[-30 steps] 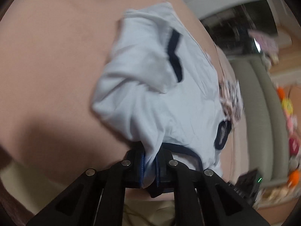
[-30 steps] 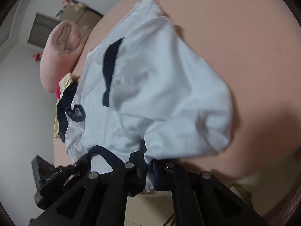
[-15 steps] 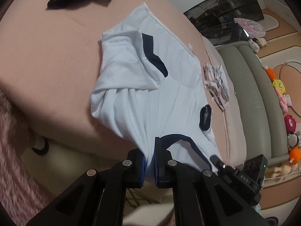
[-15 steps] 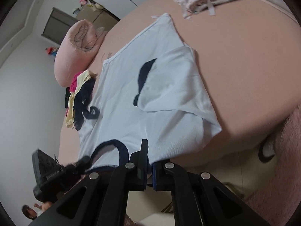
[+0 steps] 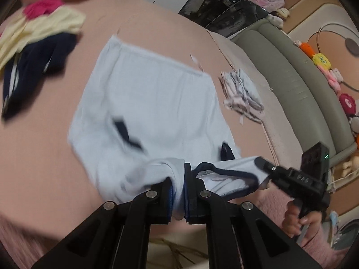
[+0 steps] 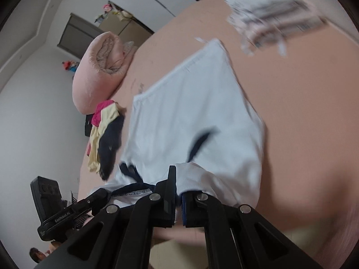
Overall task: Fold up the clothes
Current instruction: 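Pull the navy collar trim with both tools to flatten the folded shirt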
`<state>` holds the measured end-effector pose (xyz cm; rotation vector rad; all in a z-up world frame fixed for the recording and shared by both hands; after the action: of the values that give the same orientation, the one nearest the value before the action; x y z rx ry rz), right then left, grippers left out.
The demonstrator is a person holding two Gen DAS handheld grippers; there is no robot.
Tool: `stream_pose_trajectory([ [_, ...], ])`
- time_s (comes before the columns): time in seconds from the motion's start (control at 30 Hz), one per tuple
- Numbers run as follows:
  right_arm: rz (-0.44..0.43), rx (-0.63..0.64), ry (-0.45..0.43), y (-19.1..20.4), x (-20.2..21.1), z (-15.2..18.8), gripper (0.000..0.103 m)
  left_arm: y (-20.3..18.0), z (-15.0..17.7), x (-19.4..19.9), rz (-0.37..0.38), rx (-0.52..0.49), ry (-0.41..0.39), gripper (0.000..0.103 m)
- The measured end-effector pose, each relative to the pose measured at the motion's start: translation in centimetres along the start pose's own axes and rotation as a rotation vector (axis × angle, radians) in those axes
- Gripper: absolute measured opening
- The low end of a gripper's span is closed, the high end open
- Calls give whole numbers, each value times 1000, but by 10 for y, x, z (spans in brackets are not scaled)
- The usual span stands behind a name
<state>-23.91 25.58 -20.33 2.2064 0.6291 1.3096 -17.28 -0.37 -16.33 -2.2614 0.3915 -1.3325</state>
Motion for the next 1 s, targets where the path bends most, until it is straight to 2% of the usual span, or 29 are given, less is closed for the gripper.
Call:
stream_pose_trajectory([
  [0.13,53,105,-16,14,-38,-68,2,12,-51,-35,-23,9,46,6],
  [0.27,78,87,4,6,-82,-113,2,35,-90,-75,-59,42,87,7],
  [0.37,150,98,14,-9,-115,-136,2,48,-117,-106,-65,51,120,9],
  [0.47,201,35,87,-35,-149,-142,3,70,-128,-141,-73,112,230,16],
  [0.5,203,-15,129,-43,-158,-141,3,74,-130,-147,-58,135,257,19],
  [0.53,163,-75,157,-45,-165,-142,4,75,-133,-149,-31,149,273,20],
  [0.6,40,-171,180,-43,-166,-147,7,76,-140,-141,9,169,266,27],
  [0.7,-108,-239,156,-31,-147,-160,28,77,-143,-122,81,194,244,30],
  [0.77,-107,-202,121,-23,-130,-164,29,79,-144,-109,123,190,203,32],
  [0.83,-14,-90,70,-17,-115,-169,29,84,-141,-108,182,242,219,32],
  [0.87,51,-34,40,-16,-110,-172,29,87,-141,-108,185,260,220,32],
  [0.93,163,64,7,-15,-101,-176,29,96,-142,-101,48,203,176,32],
  [1.0,255,206,42,-9,-100,-156,29,91,-143,-79,-154,-9,71,32],
])
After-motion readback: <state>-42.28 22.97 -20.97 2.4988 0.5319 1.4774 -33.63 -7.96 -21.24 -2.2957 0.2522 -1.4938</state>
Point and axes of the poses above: each gripper's, at about its wrist camera, not at the fingertips, and x roughly against the way its jaws point, y to its left, z to its underside, the point moved 9 cm from there along -x, roughly the way its jaws point, and after that the axes turned 3 degrees about x, right-handed, at the moved point
